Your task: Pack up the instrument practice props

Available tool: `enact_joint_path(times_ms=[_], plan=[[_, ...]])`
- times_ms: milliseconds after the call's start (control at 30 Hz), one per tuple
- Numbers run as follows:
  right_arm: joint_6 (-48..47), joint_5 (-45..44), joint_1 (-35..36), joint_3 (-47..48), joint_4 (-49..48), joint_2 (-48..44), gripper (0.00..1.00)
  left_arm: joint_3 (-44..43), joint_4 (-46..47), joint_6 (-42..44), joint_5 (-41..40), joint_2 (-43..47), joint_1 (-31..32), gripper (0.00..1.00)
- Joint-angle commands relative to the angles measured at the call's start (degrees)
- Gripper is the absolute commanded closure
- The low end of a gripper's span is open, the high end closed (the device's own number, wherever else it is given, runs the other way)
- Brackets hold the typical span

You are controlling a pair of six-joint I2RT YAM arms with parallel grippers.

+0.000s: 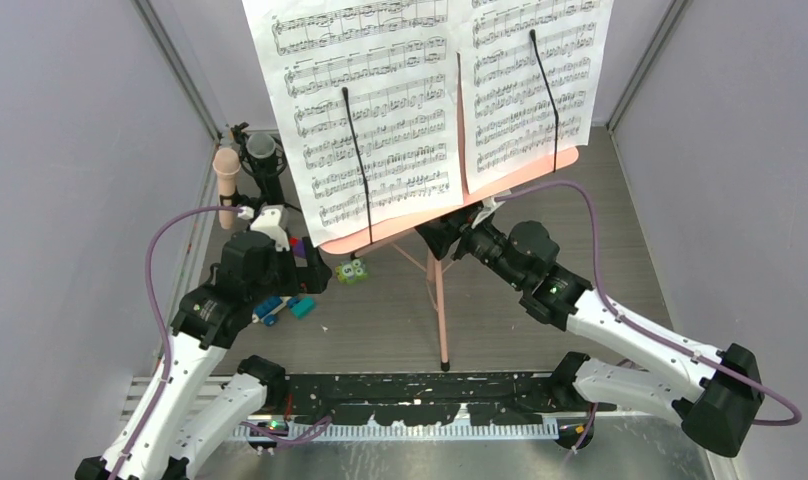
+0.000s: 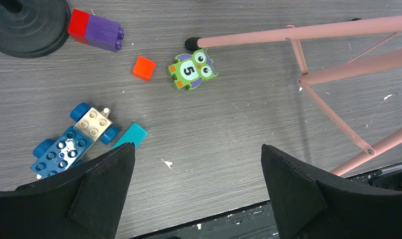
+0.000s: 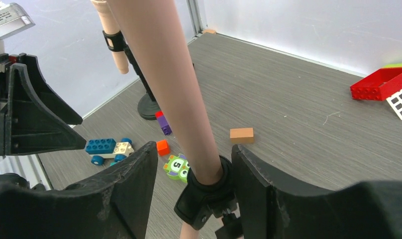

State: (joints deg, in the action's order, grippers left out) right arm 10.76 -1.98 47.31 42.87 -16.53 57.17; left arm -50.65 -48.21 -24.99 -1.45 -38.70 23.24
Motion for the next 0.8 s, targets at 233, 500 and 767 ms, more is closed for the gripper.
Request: enact_joint_path(times_ms=[233, 500, 767], plan=[[-1.6, -2.5, 0.3, -7.5, 3.5, -8.4, 0.35, 0.3, 3.1, 1.0, 0.2, 2.1, 0.1, 0.0], [-0.8, -4.9, 0.3, -9.1, 9.2, -17.2, 0.33, 0.4, 3.2, 1.0, 0.3, 2.8, 0.1, 0.0], [5.5, -8.4, 0.3, -11.2, 17.5, -28.8, 0.32, 0.1, 4.8, 2.7, 1.2, 7.6, 0.1, 0.0]])
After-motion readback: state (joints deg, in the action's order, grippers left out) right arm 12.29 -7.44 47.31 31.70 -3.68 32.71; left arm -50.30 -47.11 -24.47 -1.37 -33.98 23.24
